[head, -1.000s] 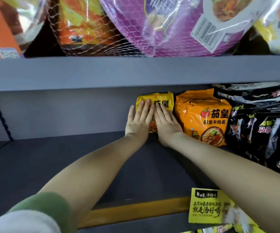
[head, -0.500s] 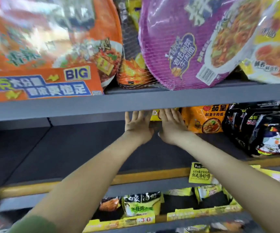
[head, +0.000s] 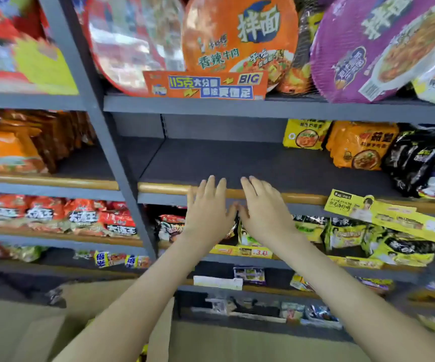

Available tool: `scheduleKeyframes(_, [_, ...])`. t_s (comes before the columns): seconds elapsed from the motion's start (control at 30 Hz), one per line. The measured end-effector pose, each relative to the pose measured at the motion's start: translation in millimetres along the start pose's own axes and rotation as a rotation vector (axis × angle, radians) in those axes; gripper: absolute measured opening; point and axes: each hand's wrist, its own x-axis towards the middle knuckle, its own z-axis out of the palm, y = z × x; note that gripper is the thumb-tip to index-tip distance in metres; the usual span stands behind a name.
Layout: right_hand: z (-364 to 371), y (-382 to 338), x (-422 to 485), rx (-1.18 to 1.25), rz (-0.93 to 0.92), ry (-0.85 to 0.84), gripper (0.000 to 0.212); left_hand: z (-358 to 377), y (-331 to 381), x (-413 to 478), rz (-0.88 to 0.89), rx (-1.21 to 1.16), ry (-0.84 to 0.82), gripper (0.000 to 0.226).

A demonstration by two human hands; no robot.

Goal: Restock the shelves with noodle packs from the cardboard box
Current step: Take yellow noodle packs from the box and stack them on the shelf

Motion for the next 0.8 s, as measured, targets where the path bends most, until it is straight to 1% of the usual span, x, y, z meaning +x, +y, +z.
scheduleKeyframes(0.07, [15.8,-27.9,-20.3,0.029,-0.062,-0.039,0.051,3.8,-18.1,-44.2,-0.038,-0.115,0.013,0.056])
scheduleKeyframes(0.13, [39.1,-54.8,-42.7,0.085,-0.104,-0.125,0.050,14.5,-37.9,-93.1,-0.116,-0.199,-0.030,0.051])
scheduleKeyframes(0.23, [81.2,-95.3,-80.4,0.176,-0.145,-0.279,0.052,36.2,-69.7,-168.2,-0.238,-0.233,-0.163,0.042])
scheduleKeyframes(0.3, [108.7,-121.0,-103.7,0.226,-0.163,-0.364,0.050,52.1,-92.5,-212.7,-0.280,-0.219,-0.228,0.033])
scheduleKeyframes(0.33, [121.3,-132.7,-113.5,0.246,-0.166,-0.400,0.050,60.4,-104.6,-232.9,-0.316,-0.206,-0.260,0.032])
scheduleKeyframes(0.43, [157.1,-163.8,-134.2,0.274,-0.184,-0.504,0.051,85.2,-142.0,-283.6,-0.525,-0.184,-0.450,0.049])
scheduleKeyframes(0.5, [182.4,-182.2,-141.5,0.271,-0.206,-0.564,0.051,101.7,-170.0,-309.8,-0.605,-0.183,-0.510,0.055])
scheduleKeyframes(0.67, [267.8,-226.7,-145.3,0.282,-0.186,-0.730,0.051,153.7,-247.9,-352.0,-0.690,-0.146,-0.597,0.057])
scheduleKeyframes(0.77, [342.1,-256.6,-142.3,0.288,-0.129,-0.828,0.054,200.6,-309.3,-371.2,-0.708,-0.101,-0.670,0.061])
scheduleKeyframes(0.8, [372.6,-268.8,-140.5,0.291,-0.103,-0.867,0.055,219.8,-332.4,-376.7,-0.715,-0.079,-0.656,0.063])
